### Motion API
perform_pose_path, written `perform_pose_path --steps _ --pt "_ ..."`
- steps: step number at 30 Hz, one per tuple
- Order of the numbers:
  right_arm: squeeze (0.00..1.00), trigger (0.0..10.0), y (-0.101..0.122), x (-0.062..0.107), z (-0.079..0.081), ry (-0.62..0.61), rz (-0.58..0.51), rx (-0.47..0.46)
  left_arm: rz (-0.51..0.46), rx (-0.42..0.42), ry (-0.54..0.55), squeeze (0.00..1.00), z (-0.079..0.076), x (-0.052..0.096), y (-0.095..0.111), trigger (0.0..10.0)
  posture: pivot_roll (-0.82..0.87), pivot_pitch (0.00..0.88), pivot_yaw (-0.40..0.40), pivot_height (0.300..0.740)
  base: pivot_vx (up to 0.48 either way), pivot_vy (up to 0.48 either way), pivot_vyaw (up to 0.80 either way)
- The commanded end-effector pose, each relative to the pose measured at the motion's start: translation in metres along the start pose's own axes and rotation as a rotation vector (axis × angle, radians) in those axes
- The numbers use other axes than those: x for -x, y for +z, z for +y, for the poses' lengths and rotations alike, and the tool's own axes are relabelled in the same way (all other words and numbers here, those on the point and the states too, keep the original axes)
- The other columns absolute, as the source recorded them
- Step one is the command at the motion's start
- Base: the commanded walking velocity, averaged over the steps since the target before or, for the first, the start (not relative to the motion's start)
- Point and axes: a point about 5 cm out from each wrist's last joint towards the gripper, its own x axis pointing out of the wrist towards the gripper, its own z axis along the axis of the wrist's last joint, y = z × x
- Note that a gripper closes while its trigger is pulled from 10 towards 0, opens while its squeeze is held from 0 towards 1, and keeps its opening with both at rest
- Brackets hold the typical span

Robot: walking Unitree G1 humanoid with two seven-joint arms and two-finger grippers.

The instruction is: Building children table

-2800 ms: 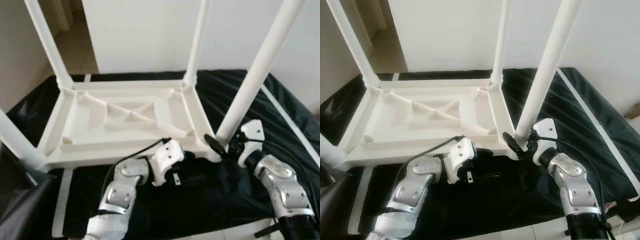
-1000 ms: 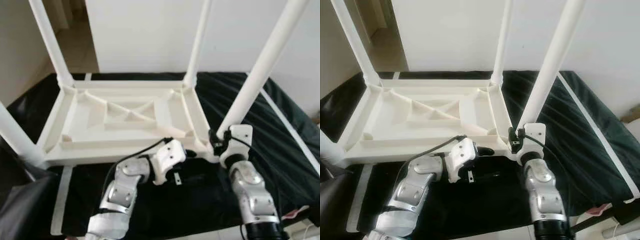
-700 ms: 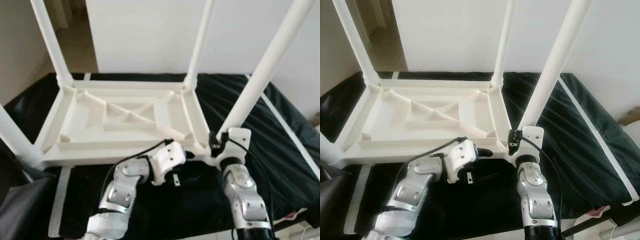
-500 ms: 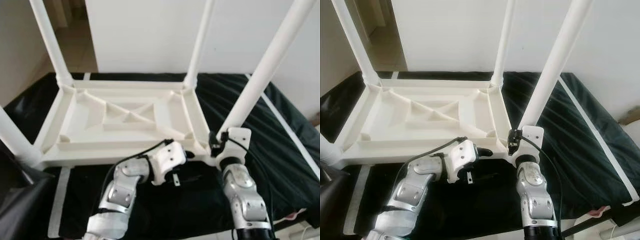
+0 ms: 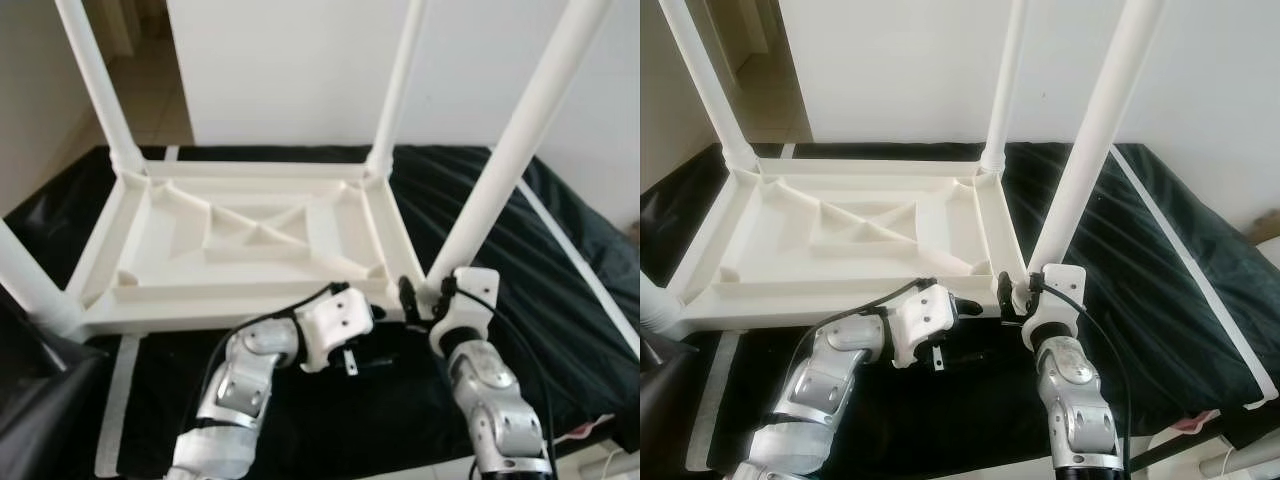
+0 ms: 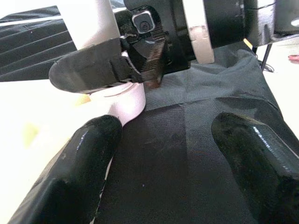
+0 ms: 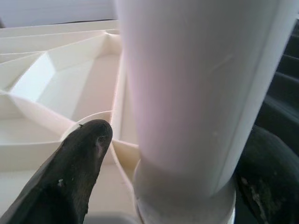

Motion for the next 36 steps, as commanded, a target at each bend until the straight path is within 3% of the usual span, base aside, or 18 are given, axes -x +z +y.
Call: perform_pose_path --steps 1,3,4,8,12,23,24,27,28,36 --pt "0.31 10.0 0.001 0.004 -0.007 0.034 -0.022 0.02 -0.011 0.011 0.371 0.0 0.01 -0.002 -0.001 10.0 0.0 0.0 -0.064 0.74 0.0 0.0 0.0" --pt "0.31 10.0 0.001 0.004 -0.007 0.034 -0.022 0.02 -0.011 0.011 0.371 0.0 0.01 -0.002 -0.001 10.0 0.0 0.0 -0.064 0.74 0.0 0.0 0.0" --pt "0.0 10.0 0.002 0.006 -0.015 0.062 -0.034 0.038 -0.014 -0.016 0.357 0.0 0.009 -0.001 -0.001 10.0 0.0 0.0 -0.063 0.74 0.0 0.0 0.0" --pt "0.0 10.0 0.002 0.01 -0.035 0.211 -0.047 0.094 -0.016 -0.011 0.323 0.0 0.009 0.001 -0.004 10.0 -0.01 0.0 -0.064 0.74 0.0 0.0 0.0" --pt "0.0 10.0 0.006 0.006 -0.042 0.325 -0.053 0.137 -0.006 0.018 0.328 0.0 0.014 0.002 -0.006 10.0 -0.01 0.0 -0.065 0.74 0.0 0.0 0.0" --pt "0.0 10.0 0.017 -0.022 -0.04 0.488 -0.035 0.258 -0.017 0.017 0.319 0.0 0.018 0.0 -0.003 10.0 -0.01 0.0 -0.059 0.74 0.0 0.0 0.0" --pt "0.0 4.9 0.018 -0.026 -0.039 0.502 -0.032 0.263 -0.018 0.011 0.32 0.0 0.019 0.0 -0.003 10.0 -0.01 0.0 -0.059 0.74 0.0 0.0 0.0" --pt "0.0 4.9 0.015 -0.027 -0.038 0.516 -0.022 0.268 -0.018 0.01 0.323 0.0 0.02 0.0 -0.003 10.0 0.0 0.0 -0.062 0.74 0.0 0.0 0.0" --pt "0.0 0.0 0.01 -0.027 -0.038 0.536 -0.004 0.268 -0.019 0.013 0.331 0.0 0.021 0.0 -0.003 10.0 0.0 0.0 -0.068 0.74 0.0 0.0 0.0" --pt "0.0 0.0 -0.008 -0.019 -0.039 0.588 0.065 0.261 -0.026 0.019 0.344 0.0 0.022 -0.001 -0.002 10.0 0.0 0.0 -0.073 0.74 0.0 0.0 0.0"
